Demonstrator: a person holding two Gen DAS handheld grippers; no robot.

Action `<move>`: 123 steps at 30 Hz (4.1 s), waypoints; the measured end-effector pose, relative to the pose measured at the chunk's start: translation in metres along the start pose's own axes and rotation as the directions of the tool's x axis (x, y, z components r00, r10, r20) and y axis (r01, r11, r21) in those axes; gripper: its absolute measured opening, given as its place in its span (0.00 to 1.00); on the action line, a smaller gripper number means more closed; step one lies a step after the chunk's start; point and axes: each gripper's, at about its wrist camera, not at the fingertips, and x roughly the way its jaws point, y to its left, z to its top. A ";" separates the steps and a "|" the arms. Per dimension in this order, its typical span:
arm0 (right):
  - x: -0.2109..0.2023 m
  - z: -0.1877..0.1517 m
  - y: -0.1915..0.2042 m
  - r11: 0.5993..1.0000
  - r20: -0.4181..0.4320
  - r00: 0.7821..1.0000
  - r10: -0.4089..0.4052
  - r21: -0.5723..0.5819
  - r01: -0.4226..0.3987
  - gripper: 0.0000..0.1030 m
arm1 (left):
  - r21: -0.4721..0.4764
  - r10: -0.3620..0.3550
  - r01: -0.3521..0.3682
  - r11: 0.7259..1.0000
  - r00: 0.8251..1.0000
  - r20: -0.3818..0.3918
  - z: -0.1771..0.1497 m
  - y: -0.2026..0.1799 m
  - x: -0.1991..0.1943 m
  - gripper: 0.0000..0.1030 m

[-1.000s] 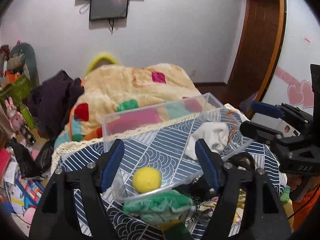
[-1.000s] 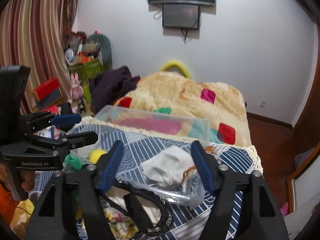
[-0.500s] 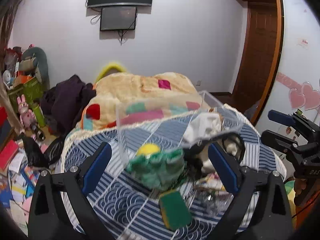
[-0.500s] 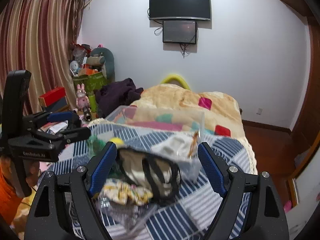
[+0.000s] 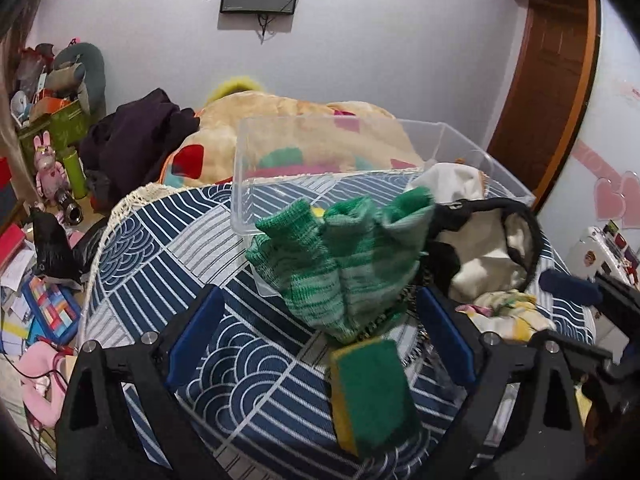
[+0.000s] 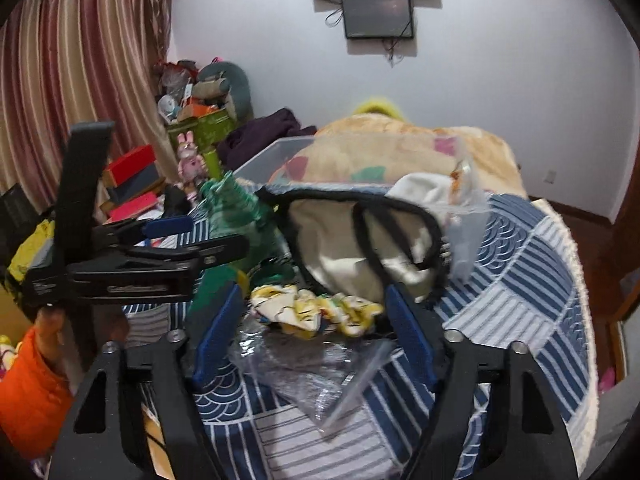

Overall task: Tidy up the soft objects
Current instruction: 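Grasp the green knit glove with left tool while right tool reaches for floral cloth, then grasp the floral cloth with right tool while left tool holds the glove raised, then lower the glove into the box with left tool while right tool drops the cloth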

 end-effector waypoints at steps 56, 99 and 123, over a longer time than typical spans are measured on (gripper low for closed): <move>-0.029 -0.048 -0.088 0.971 -0.105 0.980 -0.169 0.155 0.183 0.53 | 0.060 -0.068 0.060 0.996 0.988 0.139 0.029 -0.013 -0.061 0.14; 0.054 0.086 -0.045 0.996 -0.130 0.988 -0.085 -0.036 0.081 0.17 | 0.038 -0.155 0.164 0.986 0.973 -0.174 0.091 -0.020 0.071 0.18; -0.054 0.069 -0.040 0.982 0.179 0.967 -0.183 -0.007 0.188 0.79 | 0.147 0.012 -0.035 0.989 0.989 0.150 0.067 -0.029 -0.050 0.98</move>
